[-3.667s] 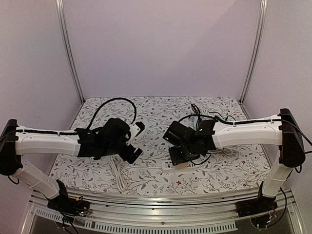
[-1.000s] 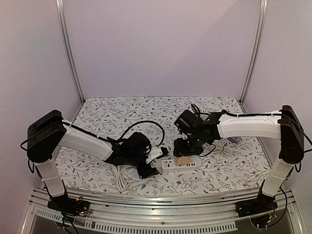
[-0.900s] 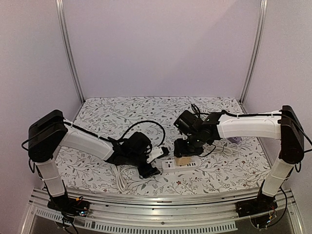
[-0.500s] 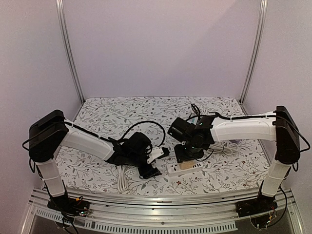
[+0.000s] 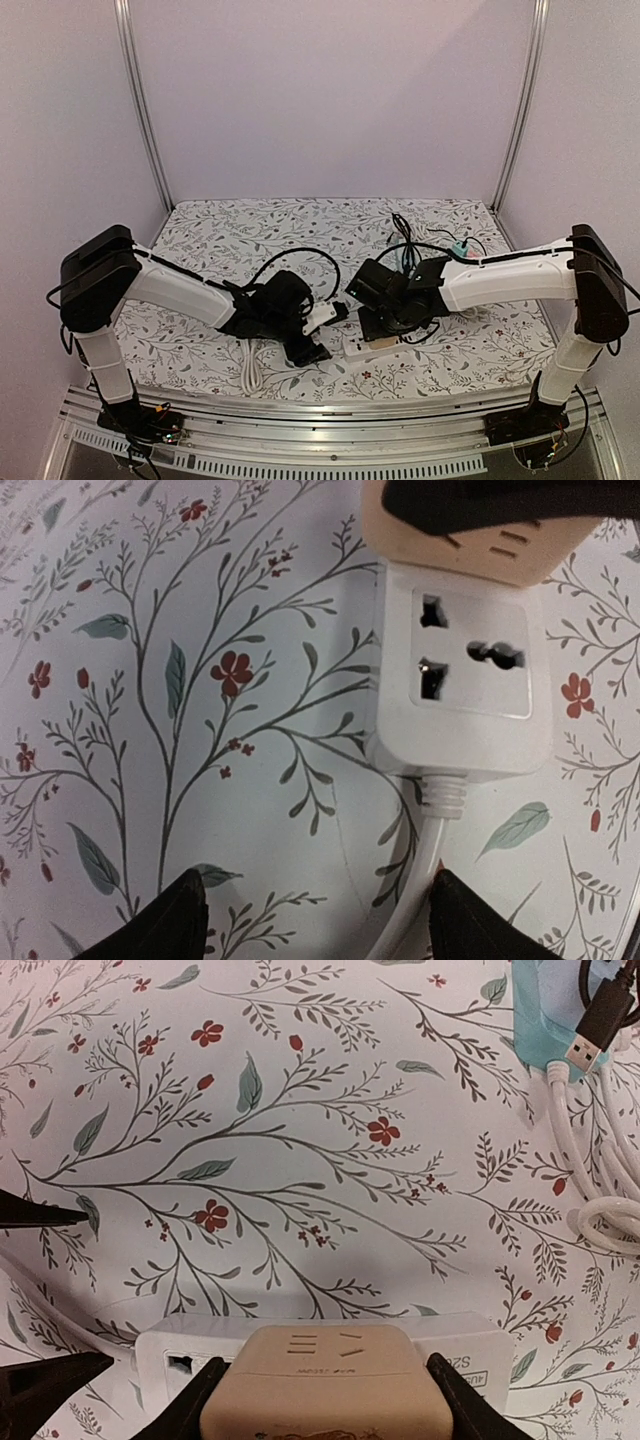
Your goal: Insert the plug
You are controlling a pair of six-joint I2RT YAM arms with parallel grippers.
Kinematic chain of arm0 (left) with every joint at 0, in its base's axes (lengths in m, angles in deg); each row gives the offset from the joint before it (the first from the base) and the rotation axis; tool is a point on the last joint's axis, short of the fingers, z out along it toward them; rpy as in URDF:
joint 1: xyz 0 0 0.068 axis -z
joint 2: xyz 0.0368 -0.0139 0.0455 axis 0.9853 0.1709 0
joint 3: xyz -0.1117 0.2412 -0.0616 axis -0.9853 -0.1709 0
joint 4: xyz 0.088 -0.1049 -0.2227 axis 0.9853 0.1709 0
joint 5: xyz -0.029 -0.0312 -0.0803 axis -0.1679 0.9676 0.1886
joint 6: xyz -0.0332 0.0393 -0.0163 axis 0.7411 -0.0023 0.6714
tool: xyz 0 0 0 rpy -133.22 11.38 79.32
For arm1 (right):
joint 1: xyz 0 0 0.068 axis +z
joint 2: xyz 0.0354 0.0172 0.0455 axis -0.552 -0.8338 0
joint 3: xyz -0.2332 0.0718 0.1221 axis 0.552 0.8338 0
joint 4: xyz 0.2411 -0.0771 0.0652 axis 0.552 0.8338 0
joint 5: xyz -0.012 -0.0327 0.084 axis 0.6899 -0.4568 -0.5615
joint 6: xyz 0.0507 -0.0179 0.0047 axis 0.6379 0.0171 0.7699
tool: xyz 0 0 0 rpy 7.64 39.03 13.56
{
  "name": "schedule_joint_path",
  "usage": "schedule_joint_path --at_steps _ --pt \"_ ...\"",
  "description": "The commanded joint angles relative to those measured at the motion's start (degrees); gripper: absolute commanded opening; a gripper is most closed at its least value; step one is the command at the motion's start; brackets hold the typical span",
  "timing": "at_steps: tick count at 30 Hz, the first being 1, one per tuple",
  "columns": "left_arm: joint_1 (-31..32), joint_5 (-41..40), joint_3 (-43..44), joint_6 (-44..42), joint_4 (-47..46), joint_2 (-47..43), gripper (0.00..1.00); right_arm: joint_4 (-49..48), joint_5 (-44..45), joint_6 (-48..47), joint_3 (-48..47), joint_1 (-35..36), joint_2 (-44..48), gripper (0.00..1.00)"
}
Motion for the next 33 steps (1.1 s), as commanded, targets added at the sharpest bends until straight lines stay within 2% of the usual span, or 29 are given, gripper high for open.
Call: schedule_joint_path --at_steps 1,3,6,12,18,25,33 --pt "0.22 -0.76 1.44 -0.94 1.59 1.15 0.76 7.66 -2.39 2.86 5.99 -0.32 -10.71 0.00" --pt "0.22 -1.09 2.17 -0.97 4.16 1.36 0.77 8.76 -3.54 2.56 5.02 -0.30 -14.54 0.00" --pt "0.26 -1.60 3.02 -0.66 4.81 1.33 0.78 7.84 -3.71 3.18 6.48 -0.41 -15.58 0.00" --pt "0.22 -3.46 3.73 -0.52 6.64 -2.73 0.85 6.46 3.54 5.60 12.81 -5.01 -8.48 0.00" --pt "0.14 -1.10 3.52 -1.45 8.44 -11.88 0.92 3.72 5.88 0.95 14.74 -10.18 -6.75 0.00" --pt "-0.23 -1.07 3.40 -1.24 9.96 -17.56 0.94 0.84 4.95 -3.92 17.54 -13.92 -4.03 0.00" --pt "-0.32 -2.56 3.54 -1.23 10.91 -17.33 0.94 -2.61 1.41 -4.31 21.84 -13.80 -1.16 0.00"
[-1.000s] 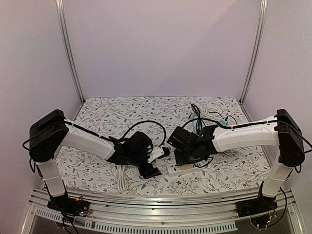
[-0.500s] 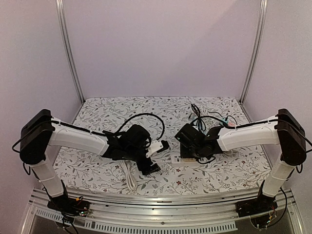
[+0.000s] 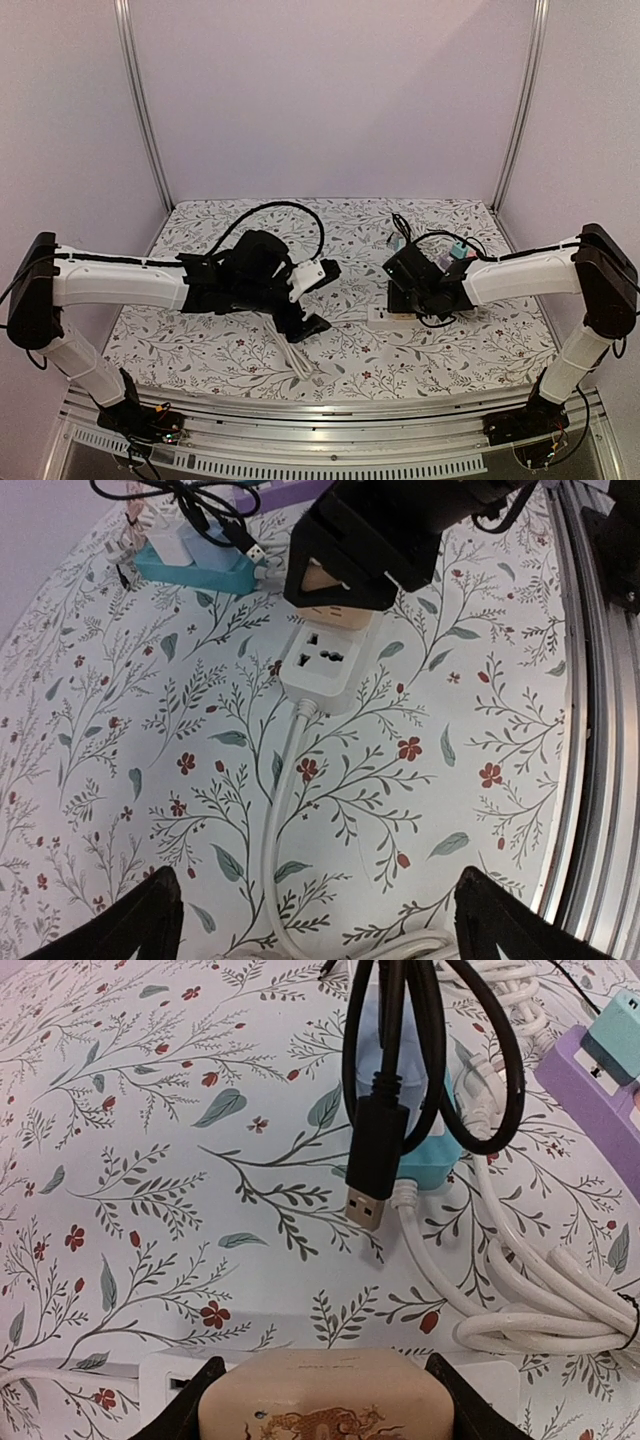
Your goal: Insert the plug
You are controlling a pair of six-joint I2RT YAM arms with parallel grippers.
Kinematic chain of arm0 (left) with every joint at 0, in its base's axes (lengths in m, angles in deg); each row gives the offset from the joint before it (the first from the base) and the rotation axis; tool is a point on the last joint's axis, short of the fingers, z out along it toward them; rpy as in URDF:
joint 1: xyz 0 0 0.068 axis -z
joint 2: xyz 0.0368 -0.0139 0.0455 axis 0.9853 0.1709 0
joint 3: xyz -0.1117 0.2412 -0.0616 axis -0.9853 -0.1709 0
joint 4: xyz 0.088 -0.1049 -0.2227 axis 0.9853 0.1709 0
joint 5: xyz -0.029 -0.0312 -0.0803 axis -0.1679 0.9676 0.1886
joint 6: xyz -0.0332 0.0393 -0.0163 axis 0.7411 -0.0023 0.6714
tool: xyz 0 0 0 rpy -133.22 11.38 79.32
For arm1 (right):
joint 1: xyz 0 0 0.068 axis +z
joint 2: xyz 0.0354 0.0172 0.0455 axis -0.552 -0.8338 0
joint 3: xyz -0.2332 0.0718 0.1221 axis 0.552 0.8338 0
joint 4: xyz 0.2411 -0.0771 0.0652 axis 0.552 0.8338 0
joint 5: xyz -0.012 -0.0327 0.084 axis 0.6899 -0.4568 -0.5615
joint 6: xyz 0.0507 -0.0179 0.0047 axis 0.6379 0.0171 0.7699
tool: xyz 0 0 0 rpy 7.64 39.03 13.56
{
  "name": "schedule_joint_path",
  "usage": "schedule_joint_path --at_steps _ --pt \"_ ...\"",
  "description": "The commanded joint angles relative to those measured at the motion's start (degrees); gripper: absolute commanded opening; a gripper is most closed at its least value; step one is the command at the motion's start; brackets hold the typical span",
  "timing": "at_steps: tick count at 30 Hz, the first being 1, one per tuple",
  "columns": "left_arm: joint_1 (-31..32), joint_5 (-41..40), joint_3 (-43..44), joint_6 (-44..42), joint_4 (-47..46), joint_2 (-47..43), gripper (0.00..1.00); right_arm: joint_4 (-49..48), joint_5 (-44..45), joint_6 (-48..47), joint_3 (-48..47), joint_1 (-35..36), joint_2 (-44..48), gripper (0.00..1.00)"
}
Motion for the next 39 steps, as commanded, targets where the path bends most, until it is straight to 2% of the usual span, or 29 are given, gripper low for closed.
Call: schedule_joint_path --at_steps 1,2,3,7,14,24,29,36,39 --pt "-0.22 -0.71 0.40 -0.53 1.58 0.55 0.94 16.24 -6.12 -2.15 9.34 -1.92 -5.29 0.00" --pt "-0.24 -0.69 0.57 -0.44 1.65 0.75 0.94 16.81 -5.95 -2.49 8.58 -1.91 -5.58 0.00" --pt "-0.24 -0.64 0.75 -0.50 1.82 0.90 0.94 17.36 -5.90 -2.75 7.55 -1.95 -6.23 0.05" --pt "-0.27 -0.65 1.18 -0.63 2.60 0.76 0.95 18.44 -6.39 -4.00 4.67 -1.97 -7.51 0.49" --pt "-0.28 -0.81 1.07 -0.90 2.88 0.61 0.95 20.45 -5.58 -5.52 2.36 -1.22 -4.41 0.98" --pt "-0.20 -0.69 1.18 -0.78 3.32 0.48 0.96 23.56 -5.93 -8.15 -3.27 2.51 -0.49 0.99" --pt "-0.25 -1.74 0.98 -0.40 2.52 -0.46 0.96 25.00 -4.77 -11.49 -6.64 3.49 8.48 0.99" --pt "-0.83 -11.47 -2.87 2.13 -3.41 -6.67 0.97 25.09 -5.86 -20.80 -11.96 2.79 20.72 0.99" --pt "-2.16 -18.01 -4.82 2.43 -5.48 -10.91 0.99 24.23 -6.00 -24.38 -14.33 -3.07 23.74 0.99"
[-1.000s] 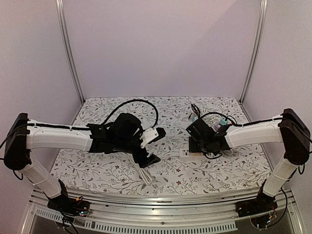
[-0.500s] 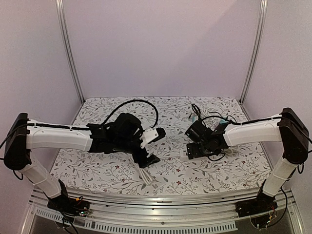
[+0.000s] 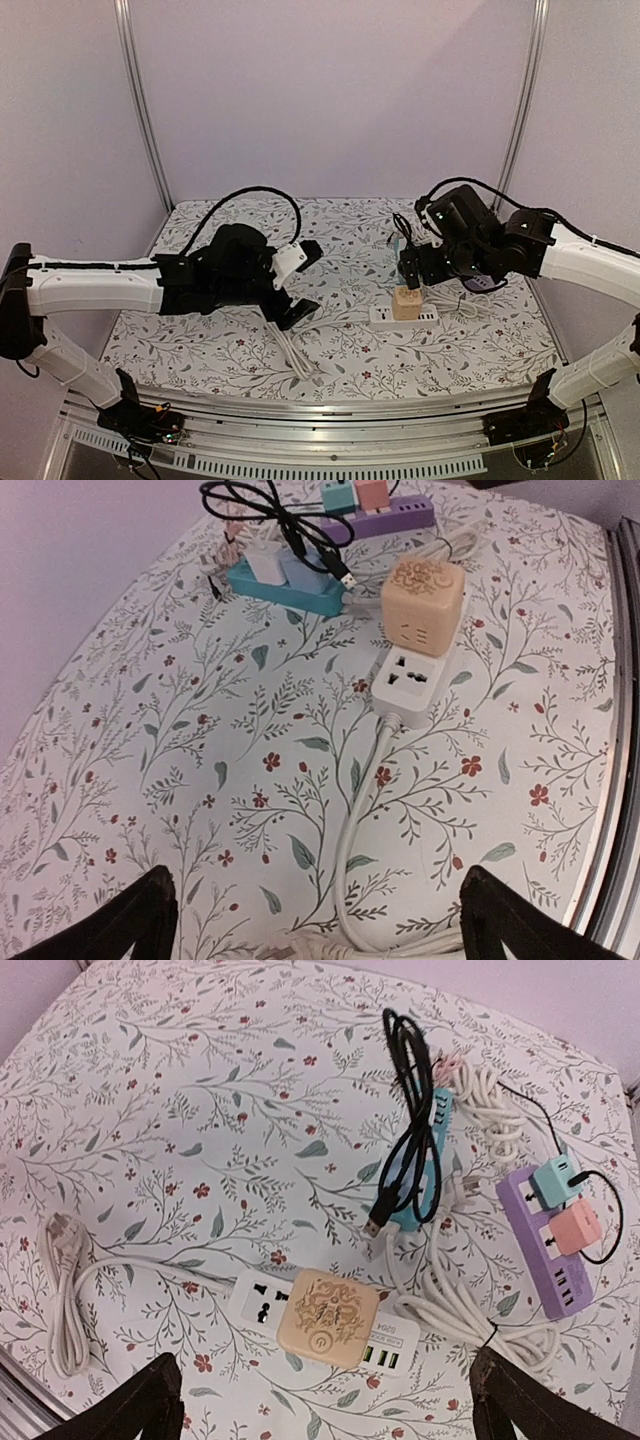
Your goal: Insert the plug
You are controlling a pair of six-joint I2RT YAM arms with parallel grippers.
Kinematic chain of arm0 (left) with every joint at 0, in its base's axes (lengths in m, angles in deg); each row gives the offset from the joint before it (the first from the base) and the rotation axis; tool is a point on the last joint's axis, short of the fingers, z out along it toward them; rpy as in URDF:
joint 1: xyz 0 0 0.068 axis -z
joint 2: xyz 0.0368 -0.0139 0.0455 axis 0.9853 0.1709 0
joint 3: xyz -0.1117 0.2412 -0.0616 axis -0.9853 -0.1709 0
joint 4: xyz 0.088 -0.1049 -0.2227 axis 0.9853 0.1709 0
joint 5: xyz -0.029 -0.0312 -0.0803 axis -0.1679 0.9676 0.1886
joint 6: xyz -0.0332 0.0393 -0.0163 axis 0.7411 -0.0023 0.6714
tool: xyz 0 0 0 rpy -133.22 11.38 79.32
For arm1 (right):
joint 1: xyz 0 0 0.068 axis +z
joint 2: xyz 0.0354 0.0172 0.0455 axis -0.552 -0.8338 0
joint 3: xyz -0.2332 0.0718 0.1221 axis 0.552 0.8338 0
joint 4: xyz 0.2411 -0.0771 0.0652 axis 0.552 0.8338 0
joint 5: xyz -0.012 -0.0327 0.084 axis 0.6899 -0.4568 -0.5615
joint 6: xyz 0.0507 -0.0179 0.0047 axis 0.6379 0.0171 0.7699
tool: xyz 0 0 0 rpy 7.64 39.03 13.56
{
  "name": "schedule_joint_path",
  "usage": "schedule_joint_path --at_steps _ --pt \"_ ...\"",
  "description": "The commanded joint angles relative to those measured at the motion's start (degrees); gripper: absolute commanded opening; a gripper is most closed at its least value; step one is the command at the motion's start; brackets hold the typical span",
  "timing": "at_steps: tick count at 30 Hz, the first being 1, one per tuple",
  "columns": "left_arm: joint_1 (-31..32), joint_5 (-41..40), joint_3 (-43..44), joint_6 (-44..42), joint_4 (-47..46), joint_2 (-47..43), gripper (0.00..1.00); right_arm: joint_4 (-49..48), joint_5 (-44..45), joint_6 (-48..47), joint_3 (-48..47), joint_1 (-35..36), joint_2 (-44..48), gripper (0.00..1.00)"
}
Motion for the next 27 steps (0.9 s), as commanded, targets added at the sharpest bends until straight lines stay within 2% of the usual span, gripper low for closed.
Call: schedule_joint_path --at_steps 1,5,7,9,11,13,17,19,23,27 --pt "-2.59 -12.15 -2.90 1.73 -4.86 -7.07 0.99 -0.44 -0.63 -7.06 -2.86 -8.70 4.13 0.99" --pt "-7.39 -26.08 -5.97 4.89 -7.27 -15.13 1.00 -5.52 2.03 -6.33 1.54 -22.46 9.31 0.99" --pt "-11.03 -31.71 -9.07 7.73 -8.94 -20.33 0.99 -9.33 -0.32 -5.11 6.48 -30.96 14.45 0.99" --pt "-14.59 -37.59 -13.70 11.01 -11.16 -26.03 1.00 -12.10 -1.41 -3.78 11.35 -38.92 19.23 0.99" --pt "-17.14 -43.70 -19.90 13.78 -13.78 -32.29 1.00 -13.59 2.61 -3.85 15.40 -43.20 23.84 0.99" --pt "-18.53 -48.90 -25.08 14.78 -17.27 -38.13 0.99 -16.07 8.11 -6.03 19.29 -43.49 27.99 0.99" --pt "-19.28 -49.30 -31.48 16.77 -19.16 -45.69 1.00 -24.20 2.51 -9.08 27.19 -43.52 32.69 0.99" --pt "-19.40 -49.48 -31.70 18.65 -16.07 -46.50 1.00 -26.47 1.83 -9.14 29.82 -43.51 33.75 0.99" --pt "-19.42 -51.33 -29.61 21.05 -9.27 -44.54 0.99 -29.67 7.11 -5.92 33.60 -43.49 35.50 0.99" --pt "-19.47 -50.42 -29.00 21.86 -8.73 -42.76 1.00 -30.78 6.51 -5.18 35.46 -43.49 37.60 0.99"
